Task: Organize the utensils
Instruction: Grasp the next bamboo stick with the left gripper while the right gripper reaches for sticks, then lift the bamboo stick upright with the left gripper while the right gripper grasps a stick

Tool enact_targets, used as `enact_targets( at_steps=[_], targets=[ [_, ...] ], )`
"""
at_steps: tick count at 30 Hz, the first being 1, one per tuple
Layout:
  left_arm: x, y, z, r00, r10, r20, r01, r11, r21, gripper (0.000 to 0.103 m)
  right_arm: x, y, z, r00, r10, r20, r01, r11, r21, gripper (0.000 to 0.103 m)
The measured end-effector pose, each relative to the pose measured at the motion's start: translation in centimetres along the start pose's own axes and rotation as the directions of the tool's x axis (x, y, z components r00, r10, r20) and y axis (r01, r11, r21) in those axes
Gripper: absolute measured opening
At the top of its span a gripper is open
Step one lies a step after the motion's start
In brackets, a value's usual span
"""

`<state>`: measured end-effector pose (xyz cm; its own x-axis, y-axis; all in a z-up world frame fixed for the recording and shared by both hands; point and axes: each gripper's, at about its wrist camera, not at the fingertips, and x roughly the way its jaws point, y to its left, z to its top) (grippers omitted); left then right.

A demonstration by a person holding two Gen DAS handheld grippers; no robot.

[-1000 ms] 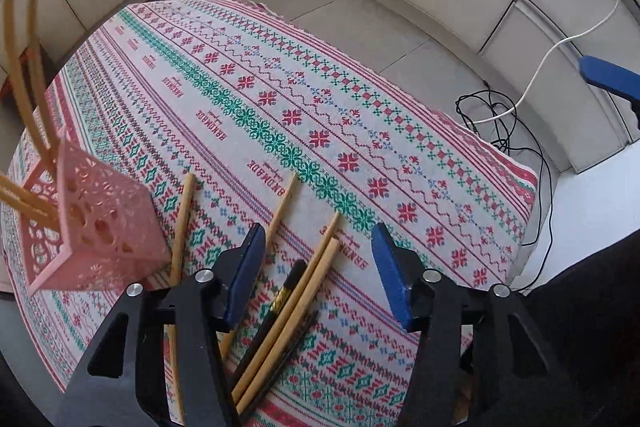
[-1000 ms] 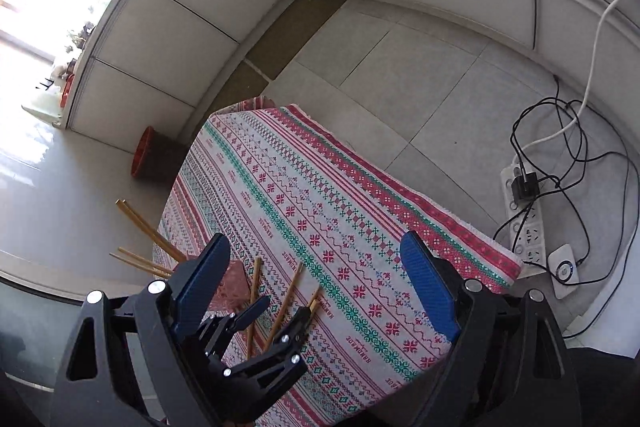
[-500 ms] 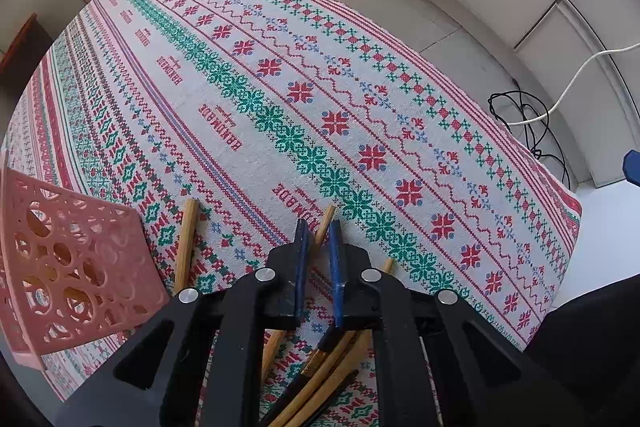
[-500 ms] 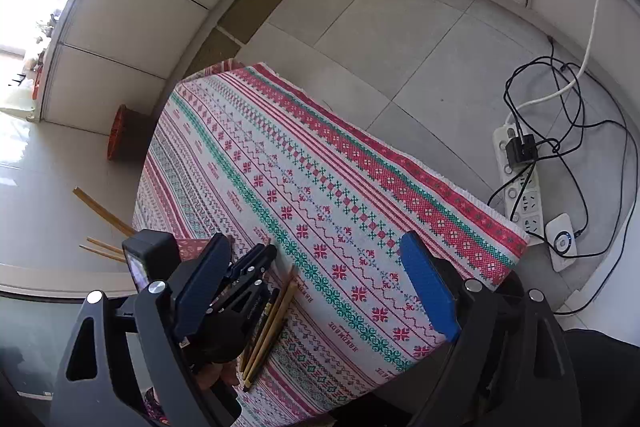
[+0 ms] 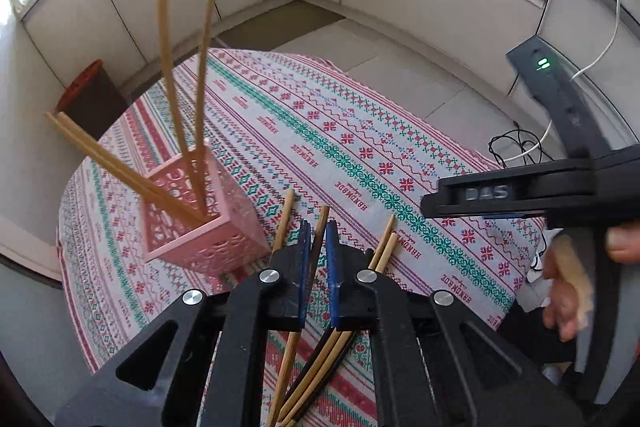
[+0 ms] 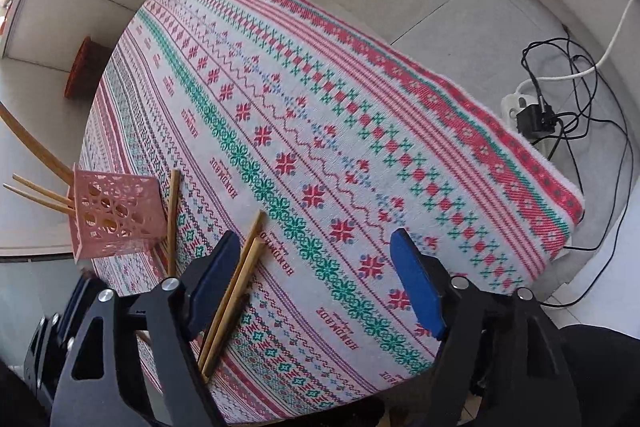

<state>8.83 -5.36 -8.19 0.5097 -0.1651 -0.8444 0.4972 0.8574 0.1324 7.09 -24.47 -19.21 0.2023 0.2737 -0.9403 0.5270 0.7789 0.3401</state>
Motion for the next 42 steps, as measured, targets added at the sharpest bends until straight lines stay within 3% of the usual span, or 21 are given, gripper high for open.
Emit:
enact_targets(
  at_steps=[6, 10, 14, 15, 16, 20, 25, 31, 33, 36, 39, 42],
  targets=[
    [-4.1, 0.4, -3.3, 0.998, 0.007, 0.061, -0.005, 1.000, -0.031, 0.007, 3.1, 1.7, 0.1, 0.997, 0.040, -0.068, -0.037, 0.999, 0.039, 0.040],
    [-5.1, 1.2, -3.9, 0.997, 0.000, 0.075, 0.002, 0.999, -0.036, 0.006, 3.7, 3.4, 0.0, 0.998, 0.031, -0.060, -0.029, 0.999, 0.033, 0.032],
    [-5.1, 1.9, -4.3, 0.997, -0.004, 0.082, 0.009, 0.998, -0.057, 0.006, 4.0, 6.0, -0.8, 0.997, -0.075, -0.005, 0.075, 0.996, -0.039, 0.028],
    [-5.1, 2.1, -4.3, 0.997, -0.004, 0.083, 0.009, 0.998, -0.061, 0.006, 4.4, 6.5, -1.0, 0.995, -0.101, -0.004, 0.100, 0.993, -0.058, 0.016],
    [-5.2, 2.2, -4.3, 0.996, -0.004, 0.084, 0.009, 0.998, -0.064, 0.006, 4.6, 6.9, -1.2, 0.991, -0.131, 0.009, 0.131, 0.989, -0.065, 0.013],
    [-5.4, 2.7, -4.6, 0.996, -0.001, 0.086, 0.008, 0.997, -0.076, 0.006, 4.6, 7.4, -1.5, 0.988, -0.145, 0.060, 0.148, 0.988, -0.042, 0.011],
    [-6.2, 3.7, -4.9, 0.994, 0.012, 0.108, 0.000, 0.994, -0.113, 0.006, 3.4, 6.4, -0.9, 0.995, -0.055, 0.082, 0.055, 0.998, 0.012, 0.008],
    [-7.7, 3.8, -5.1, 0.991, -0.024, 0.132, 0.040, 0.992, -0.118, 0.006, -1.5, 5.1, -1.6, 0.987, 0.013, 0.163, -0.008, 0.999, -0.033, 0.008],
    [-7.1, 3.9, -5.3, 0.993, -0.063, 0.104, 0.075, 0.990, -0.118, 0.006, -3.5, 4.3, -2.0, 0.981, 0.035, 0.190, -0.026, 0.998, -0.052, 0.008],
    [-4.0, 4.0, -5.6, 0.988, -0.154, -0.001, 0.152, 0.980, -0.125, 0.007, -6.7, 3.7, -2.4, 0.965, 0.068, 0.254, -0.049, 0.996, -0.081, 0.007],
    [0.3, 2.9, -5.8, 0.980, -0.163, -0.117, 0.151, 0.983, -0.108, 0.008, -8.9, 2.8, -2.6, 0.948, 0.094, 0.304, -0.068, 0.993, -0.094, 0.007],
    [3.1, 1.1, -5.5, 0.970, -0.162, -0.180, 0.153, 0.986, -0.060, 0.008, -9.8, 1.8, -2.3, 0.947, 0.105, 0.304, -0.084, 0.993, -0.081, 0.007]
  ],
)
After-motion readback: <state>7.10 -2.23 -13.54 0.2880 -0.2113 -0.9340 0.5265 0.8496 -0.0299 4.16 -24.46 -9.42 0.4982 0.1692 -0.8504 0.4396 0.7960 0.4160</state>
